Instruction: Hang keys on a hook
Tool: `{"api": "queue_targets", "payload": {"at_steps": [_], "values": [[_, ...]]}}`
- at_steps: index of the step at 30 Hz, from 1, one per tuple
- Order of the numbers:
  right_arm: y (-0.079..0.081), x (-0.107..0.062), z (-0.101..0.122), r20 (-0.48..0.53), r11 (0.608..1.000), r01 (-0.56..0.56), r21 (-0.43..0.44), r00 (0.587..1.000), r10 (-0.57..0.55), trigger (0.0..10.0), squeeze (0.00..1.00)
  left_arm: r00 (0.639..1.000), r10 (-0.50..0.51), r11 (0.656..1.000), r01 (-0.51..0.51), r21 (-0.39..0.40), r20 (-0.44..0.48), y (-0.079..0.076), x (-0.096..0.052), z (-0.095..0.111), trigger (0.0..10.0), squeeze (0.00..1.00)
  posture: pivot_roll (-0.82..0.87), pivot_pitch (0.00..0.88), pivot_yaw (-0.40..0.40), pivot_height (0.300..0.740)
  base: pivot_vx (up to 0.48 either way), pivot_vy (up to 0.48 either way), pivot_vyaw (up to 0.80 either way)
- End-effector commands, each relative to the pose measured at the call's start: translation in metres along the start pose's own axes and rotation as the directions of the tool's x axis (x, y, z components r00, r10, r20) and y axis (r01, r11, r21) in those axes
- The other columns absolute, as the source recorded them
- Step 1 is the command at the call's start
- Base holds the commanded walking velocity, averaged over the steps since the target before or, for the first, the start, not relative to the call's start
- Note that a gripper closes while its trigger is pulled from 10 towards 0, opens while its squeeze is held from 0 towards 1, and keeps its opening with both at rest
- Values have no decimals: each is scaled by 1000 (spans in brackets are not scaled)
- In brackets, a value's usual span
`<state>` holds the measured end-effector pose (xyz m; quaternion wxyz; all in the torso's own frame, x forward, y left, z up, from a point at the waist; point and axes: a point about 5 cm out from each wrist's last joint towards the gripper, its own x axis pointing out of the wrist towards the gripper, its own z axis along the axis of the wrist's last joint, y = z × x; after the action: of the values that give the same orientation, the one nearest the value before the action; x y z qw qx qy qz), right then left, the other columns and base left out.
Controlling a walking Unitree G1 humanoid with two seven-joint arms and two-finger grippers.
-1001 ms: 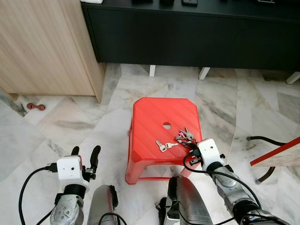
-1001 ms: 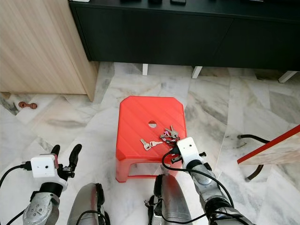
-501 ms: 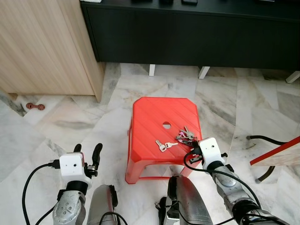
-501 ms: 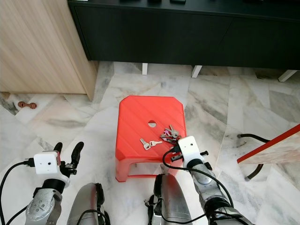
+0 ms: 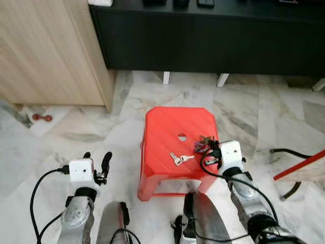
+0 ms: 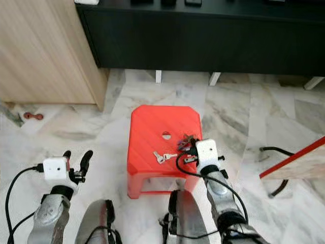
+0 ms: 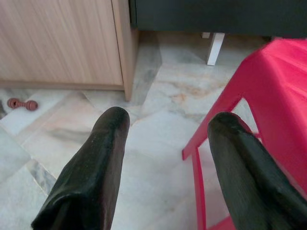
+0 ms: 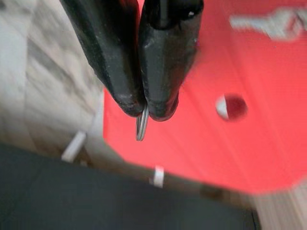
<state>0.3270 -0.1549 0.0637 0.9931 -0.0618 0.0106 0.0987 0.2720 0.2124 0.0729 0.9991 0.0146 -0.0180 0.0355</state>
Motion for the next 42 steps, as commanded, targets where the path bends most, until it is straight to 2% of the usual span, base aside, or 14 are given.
{"api": "queue_targets", "payload": {"at_steps": [1,2,3,4,8,12,15,19,32,39,42], "values": [[-3,-4,4,50,999,19,39,999,-21,2078,0,1000,7,1000,-7,7,-27,4,-3,-8,10000,0,197,144,-62,597,0,0,0],[-3,-4,4,50,999,19,39,999,-21,2078,0,1000,7,1000,-7,7,-27,4,-3,-8,10000,0,197,144,-62,597,0,0,0],[-2,-4,6,64,998,27,63,997,-31,4745,0,1000,8,1000,-8,8,-25,5,-1,-8,10000,0,194,135,-60,597,0,0,0],[-2,-2,9,63,989,44,139,997,-54,10000,0,1000,11,1000,-11,10,-29,7,4,-9,10000,0,179,109,-55,597,0,0,0],[-4,-2,11,67,976,79,201,993,-94,10000,0,998,24,1000,-24,14,-60,11,7,-17,10000,0,177,69,-54,597,0,0,0],[-6,-4,12,68,980,87,181,993,-100,10000,0,995,38,999,-37,10,-88,14,8,-25,10000,0,163,41,-57,597,0,0,0],[-9,-6,11,63,973,98,207,992,-113,10000,0,994,44,999,-44,2,-95,13,11,-27,10000,0,164,16,-61,597,0,0,0],[-13,-3,14,53,962,128,240,988,-145,10000,0,996,43,999,-44,-5,-76,12,19,-24,10000,0,157,0,-60,627,0,0,0],[-12,-1,11,15,964,124,234,991,-131,10000,0,997,41,999,-41,-11,-61,10,24,-24,10000,0,172,0,-76,697,0,0,0],[-14,-3,7,-4,966,132,222,991,-135,10000,0,994,66,998,-67,-5,-88,16,20,-31,10000,0,168,0,-75,737,0,0,0],[-14,-7,2,-17,967,136,216,991,-136,10000,0,990,103,993,-107,-40,-96,22,16,-34,10000,0,170,0,-72,740,0,0,0]]}}
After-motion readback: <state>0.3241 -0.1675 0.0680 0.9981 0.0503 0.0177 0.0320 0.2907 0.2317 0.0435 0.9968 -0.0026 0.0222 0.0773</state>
